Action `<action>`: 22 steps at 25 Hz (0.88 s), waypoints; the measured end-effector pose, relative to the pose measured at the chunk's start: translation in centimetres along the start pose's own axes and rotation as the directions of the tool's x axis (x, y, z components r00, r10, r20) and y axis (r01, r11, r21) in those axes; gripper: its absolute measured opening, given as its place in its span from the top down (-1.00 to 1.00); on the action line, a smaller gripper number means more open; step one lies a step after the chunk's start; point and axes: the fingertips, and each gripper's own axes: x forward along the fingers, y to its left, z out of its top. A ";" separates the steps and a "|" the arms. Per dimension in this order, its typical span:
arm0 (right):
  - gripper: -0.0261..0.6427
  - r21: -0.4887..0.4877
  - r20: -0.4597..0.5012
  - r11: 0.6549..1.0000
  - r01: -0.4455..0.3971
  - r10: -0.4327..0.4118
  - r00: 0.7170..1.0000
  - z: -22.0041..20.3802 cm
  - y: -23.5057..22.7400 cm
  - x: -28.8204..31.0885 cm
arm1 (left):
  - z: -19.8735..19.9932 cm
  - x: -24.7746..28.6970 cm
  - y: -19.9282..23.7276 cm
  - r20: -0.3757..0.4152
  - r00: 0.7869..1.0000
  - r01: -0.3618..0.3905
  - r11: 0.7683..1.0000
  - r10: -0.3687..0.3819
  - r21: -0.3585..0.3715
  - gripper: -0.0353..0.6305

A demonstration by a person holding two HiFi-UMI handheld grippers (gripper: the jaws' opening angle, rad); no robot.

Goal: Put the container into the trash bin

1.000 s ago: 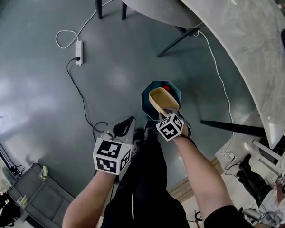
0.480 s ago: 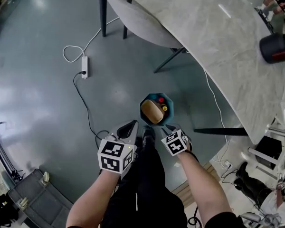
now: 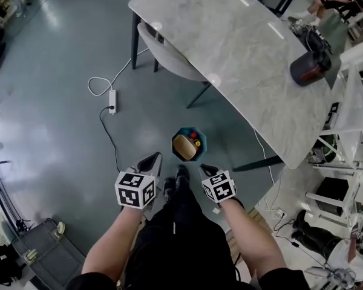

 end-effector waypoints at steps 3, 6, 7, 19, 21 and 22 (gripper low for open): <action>0.91 0.013 0.009 1.000 0.004 -0.004 1.000 0.5 1.7 -3.2 | 0.1 -2.1 -0.7 0.001 1.000 -0.014 1.000 0.014 -0.004 0.88; 0.94 0.016 0.034 1.000 0.010 -0.011 0.999 1.2 2.9 -6.6 | 1.0 -3.7 -2.0 0.035 0.999 -0.005 1.000 0.005 -0.002 0.88; 0.94 0.015 0.046 1.000 0.012 -0.012 0.999 1.7 3.0 -7.6 | 1.6 -3.9 -2.4 0.049 0.999 0.002 1.000 -0.002 0.005 0.88; 0.94 -0.014 0.236 0.999 0.037 -0.033 0.971 8.5 3.4 -16.4 | 7.5 -7.3 -6.7 0.142 0.989 0.031 0.992 -0.048 0.119 0.88; 0.94 -0.019 0.259 0.999 0.034 -0.027 0.965 9.2 3.0 -17.6 | 8.7 -7.7 -7.4 0.160 0.986 0.016 0.991 -0.038 0.135 0.88; 0.94 -0.023 0.271 0.999 0.032 -0.024 0.962 9.6 2.6 -18.0 | 9.5 -7.8 -7.7 0.172 0.985 0.008 0.990 -0.032 0.139 0.88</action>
